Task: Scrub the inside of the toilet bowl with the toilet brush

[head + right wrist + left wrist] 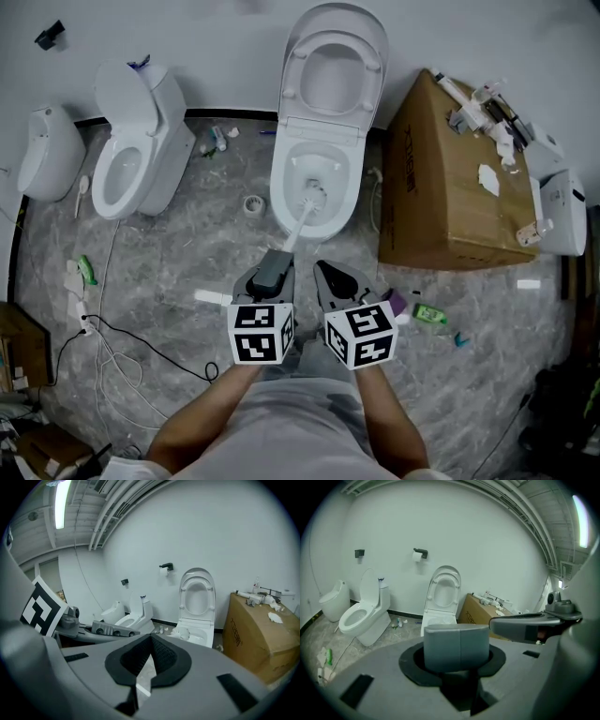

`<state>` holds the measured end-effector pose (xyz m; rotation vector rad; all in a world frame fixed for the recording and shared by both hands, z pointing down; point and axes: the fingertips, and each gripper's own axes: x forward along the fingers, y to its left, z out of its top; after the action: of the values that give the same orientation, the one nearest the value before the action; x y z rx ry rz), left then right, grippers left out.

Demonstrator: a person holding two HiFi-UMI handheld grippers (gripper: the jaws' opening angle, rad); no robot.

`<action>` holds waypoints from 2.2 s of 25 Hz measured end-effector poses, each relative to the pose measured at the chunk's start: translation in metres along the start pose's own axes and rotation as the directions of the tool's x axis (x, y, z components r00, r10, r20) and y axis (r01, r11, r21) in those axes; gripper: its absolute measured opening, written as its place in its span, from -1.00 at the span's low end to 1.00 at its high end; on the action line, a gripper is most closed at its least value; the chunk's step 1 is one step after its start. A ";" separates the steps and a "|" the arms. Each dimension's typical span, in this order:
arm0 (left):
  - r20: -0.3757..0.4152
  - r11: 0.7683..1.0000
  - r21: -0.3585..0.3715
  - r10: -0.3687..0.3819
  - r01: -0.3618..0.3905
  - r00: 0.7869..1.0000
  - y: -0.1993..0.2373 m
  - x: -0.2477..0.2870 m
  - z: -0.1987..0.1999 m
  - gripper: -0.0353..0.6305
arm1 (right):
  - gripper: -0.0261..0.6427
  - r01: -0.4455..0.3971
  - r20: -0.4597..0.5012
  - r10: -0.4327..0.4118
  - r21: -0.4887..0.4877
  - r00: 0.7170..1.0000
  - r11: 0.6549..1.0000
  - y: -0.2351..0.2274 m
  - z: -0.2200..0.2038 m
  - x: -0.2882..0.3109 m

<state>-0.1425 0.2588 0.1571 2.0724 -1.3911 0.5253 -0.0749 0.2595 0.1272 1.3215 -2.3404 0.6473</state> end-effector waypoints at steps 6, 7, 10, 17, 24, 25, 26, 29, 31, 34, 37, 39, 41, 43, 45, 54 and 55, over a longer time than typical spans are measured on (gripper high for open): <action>-0.034 1.000 0.009 0.003 -0.003 0.999 0.006 0.029 0.001 -0.43 | -0.92 0.006 -0.010 -0.006 0.023 1.000 1.000 -0.020 -0.002 0.020; -0.040 1.000 0.012 0.005 -0.005 0.999 0.006 0.036 0.003 -0.43 | -0.92 0.003 -0.010 -0.003 0.026 1.000 1.000 -0.026 -0.001 0.025; -0.059 1.000 0.020 0.015 -0.014 0.998 0.006 0.060 0.012 -0.43 | -0.92 -0.007 -0.017 0.007 0.034 1.000 0.999 -0.047 0.006 0.043; -0.132 0.999 0.032 0.036 -0.032 0.991 0.008 0.137 0.033 -0.43 | -0.92 -0.045 -0.062 0.050 0.073 0.997 0.996 -0.110 0.015 0.102; -0.216 0.998 0.021 0.058 -0.055 0.975 0.011 0.213 0.032 -0.43 | -0.92 -0.074 -0.111 0.085 0.095 0.990 0.993 -0.181 0.012 0.157; -0.227 0.998 0.021 0.059 -0.056 0.972 0.012 0.220 0.030 -0.43 | -0.92 -0.078 -0.115 0.089 0.100 0.989 0.992 -0.188 0.010 0.164; -0.239 0.998 0.019 0.058 -0.055 0.969 0.013 0.228 0.027 -0.43 | -0.93 -0.080 -0.118 0.092 0.105 0.989 0.991 -0.195 0.008 0.171; -0.278 0.999 0.011 0.049 -0.048 0.959 0.017 0.250 0.014 -0.43 | -0.93 -0.083 -0.131 0.098 0.117 0.987 0.990 -0.212 -0.001 0.192; -0.300 0.999 0.009 0.038 -0.037 0.953 0.019 0.266 0.007 -0.43 | -0.92 -0.080 -0.137 0.097 0.124 0.986 0.989 -0.221 -0.009 0.205; -0.323 1.000 -0.002 0.018 -0.020 0.946 0.019 0.289 -0.007 -0.43 | -0.92 -0.067 -0.146 0.087 0.138 0.985 0.988 -0.236 -0.021 0.222; -0.347 1.000 -0.020 0.000 -0.007 0.938 0.023 0.308 -0.024 -0.43 | -0.92 -0.052 -0.158 0.077 0.158 0.984 0.986 -0.245 -0.036 0.234; -0.360 1.000 -0.031 -0.011 0.000 0.933 0.028 0.320 -0.036 -0.43 | -0.92 -0.042 -0.163 0.070 0.169 0.984 0.985 -0.251 -0.045 0.244; -0.368 0.999 -0.036 -0.022 0.010 0.929 0.033 0.333 -0.047 -0.43 | -0.92 -0.030 -0.163 0.059 0.177 0.985 0.984 -0.258 -0.054 0.255; -0.372 0.999 -0.044 -0.040 0.025 0.927 0.038 0.344 -0.058 -0.43 | -0.92 -0.022 -0.164 0.052 0.178 0.985 0.984 -0.261 -0.062 0.265; -0.374 0.997 -0.067 -0.065 0.044 0.925 0.043 0.355 -0.068 -0.43 | -0.92 -0.019 -0.169 0.049 0.174 0.984 0.985 -0.262 -0.071 0.275; -0.354 0.986 -0.125 -0.149 0.111 0.923 0.061 0.404 -0.087 -0.43 | -0.92 0.006 -0.206 0.034 0.194 0.978 0.981 -0.268 -0.123 0.319; -0.351 0.985 -0.116 -0.158 0.125 0.923 0.060 0.409 -0.089 -0.43 | -0.92 0.017 -0.207 0.025 0.198 0.978 0.980 -0.271 -0.127 0.320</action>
<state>-0.0439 0.0147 0.4886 1.8706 -1.0250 0.7232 0.0155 -0.0145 0.4570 1.2618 -2.1542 0.9938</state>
